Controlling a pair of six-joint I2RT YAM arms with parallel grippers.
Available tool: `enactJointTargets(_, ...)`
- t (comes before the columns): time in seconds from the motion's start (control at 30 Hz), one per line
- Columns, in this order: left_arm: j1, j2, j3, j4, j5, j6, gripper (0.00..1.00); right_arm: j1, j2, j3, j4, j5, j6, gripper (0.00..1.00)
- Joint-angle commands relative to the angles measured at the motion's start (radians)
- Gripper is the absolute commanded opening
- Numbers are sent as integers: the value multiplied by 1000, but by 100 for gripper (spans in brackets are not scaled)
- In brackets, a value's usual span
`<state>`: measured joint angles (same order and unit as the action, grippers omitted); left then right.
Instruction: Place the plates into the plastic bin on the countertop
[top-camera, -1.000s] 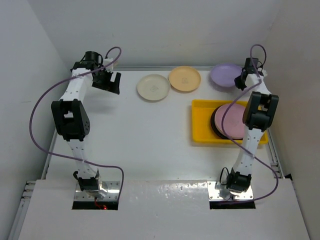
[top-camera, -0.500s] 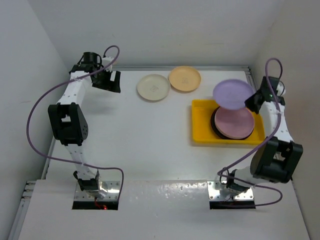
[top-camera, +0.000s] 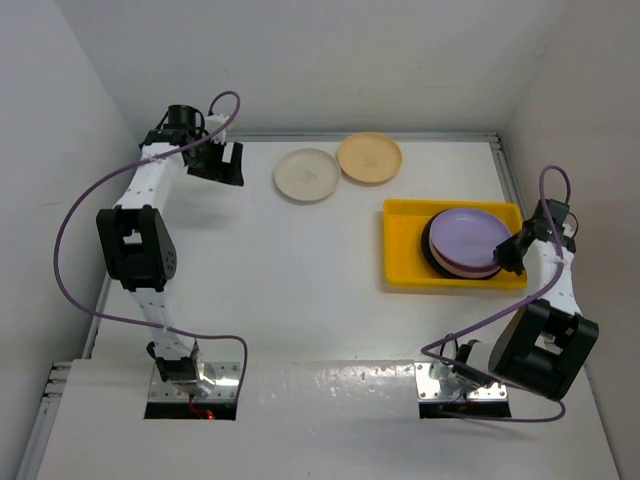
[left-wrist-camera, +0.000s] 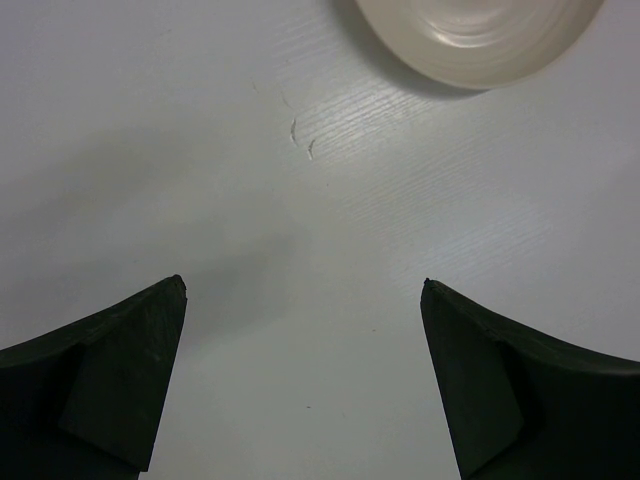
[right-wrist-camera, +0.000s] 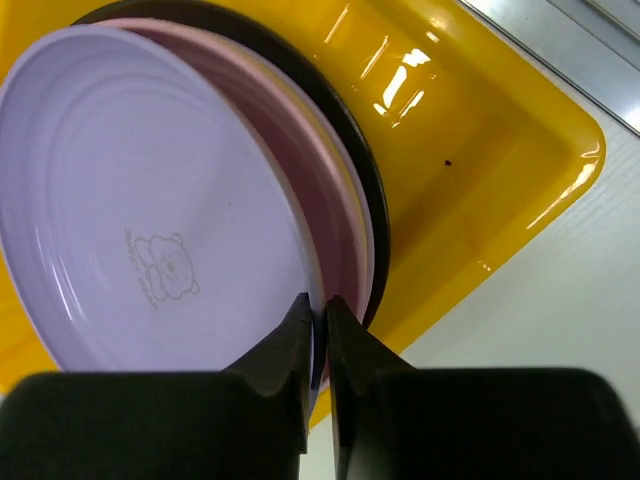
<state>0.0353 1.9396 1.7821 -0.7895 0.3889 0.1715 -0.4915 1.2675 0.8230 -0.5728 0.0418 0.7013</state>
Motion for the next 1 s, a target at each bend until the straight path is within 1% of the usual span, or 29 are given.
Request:
enactJointTargets(0.0, -11, -33, -3, 18, 27, 2, 100, -5, 29, 31, 41, 30, -49, 18)
enactJointTargets(0.07, -11, -33, -3, 9, 27, 11, 100, -1, 32, 44, 18, 53, -86, 39)
enactJointTargets(0.1, -11, -33, -3, 9, 27, 11, 100, 13, 30, 60, 13, 78, -112, 63)
enactJointTargets(0.13, -11, -33, -3, 9, 37, 11, 100, 31, 26, 77, 7, 93, -143, 69)
enactJointTargets(0.17, -11, -33, -3, 9, 38, 11, 100, 47, 24, 112, -30, 145, -154, 76)
enactJointTargets(0.2, -11, -33, -3, 9, 38, 11, 100, 59, 26, 134, -45, 209, -172, 77)
enactJointTargets(0.23, -11, -33, -3, 9, 38, 11, 100, 114, 26, 210, -56, 271, -181, 77)
enactJointTargets(0.27, -11, -24, -3, 9, 28, 11, 100, 134, 26, 238, -80, 294, -195, 79)
enactJointTargets(0.3, -11, -24, -3, 9, 19, 20, 100, 209, 35, 293, -84, 344, -192, 81)
enactJointTargets(0.33, -11, -24, -3, 9, 10, 20, 100, 235, 42, 347, -70, 349, -191, 81)
enactJointTargets(0.37, -11, -15, 6, 9, -5, 20, 100, 258, 52, 372, -43, 340, -166, 78)
enactJointTargets(0.4, -11, -5, 7, 9, -5, 20, 100, 305, 96, 389, 17, 317, -149, 28)
enactJointTargets(0.43, -11, -5, 17, 9, -5, 20, 100, 339, 118, 427, 54, 179, -134, 4)
enactJointTargets(0.47, -11, 4, 17, 9, -16, 10, 100, 375, 172, 439, 132, 134, -65, 0)
enactJointTargets(0.5, -11, 4, 17, 9, -16, 10, 100, 392, 249, 485, 195, 68, -40, 15)
enactJointTargets(0.53, -11, 4, 17, 9, -16, 10, 100, 442, 291, 557, 208, 35, 1, 33)
enactJointTargets(0.57, -11, 4, 17, 9, -16, 10, 100, 453, 402, 599, 211, 15, 50, 46)
enactJointTargets(0.6, -11, 4, 17, 9, -25, 10, 100, 464, 512, 713, 196, -3, 91, 63)
enactJointTargets(0.63, -11, 4, 17, 9, -25, 10, 100, 484, 620, 819, 195, -32, 107, 68)
enactJointTargets(0.67, -11, 4, 7, 9, -36, 10, 100, 484, 674, 917, 194, -87, 144, 70)
enactJointTargets(0.7, -11, 4, 7, 9, -36, 0, 100, 514, 822, 958, 198, -103, 180, 71)
enactJointTargets(0.73, -11, 4, 7, 9, -36, 0, 100, 525, 866, 1003, 194, -115, 200, 72)
enactJointTargets(0.77, -11, 4, 7, 9, -36, 0, 100, 536, 912, 1127, 162, -117, 252, 72)
enactJointTargets(0.8, -11, 4, 7, 9, -36, -9, 100, 542, 955, 1166, 157, -120, 263, 72)
enactJointTargets(0.83, -11, 4, -3, 9, -36, -9, 100, 548, 1056, 1203, 133, -117, 277, 72)
enactJointTargets(0.87, -11, 4, -3, 9, -36, -18, 100, 551, 1078, 1263, 117, -100, 306, 72)
enactJointTargets(0.9, -11, 4, -3, 9, -27, -27, 100, 554, 1105, 1266, 122, -94, 328, 72)
enactJointTargets(0.97, -11, 4, -3, 9, -16, -27, 100, 551, 1122, 1216, 177, -86, 371, 71)
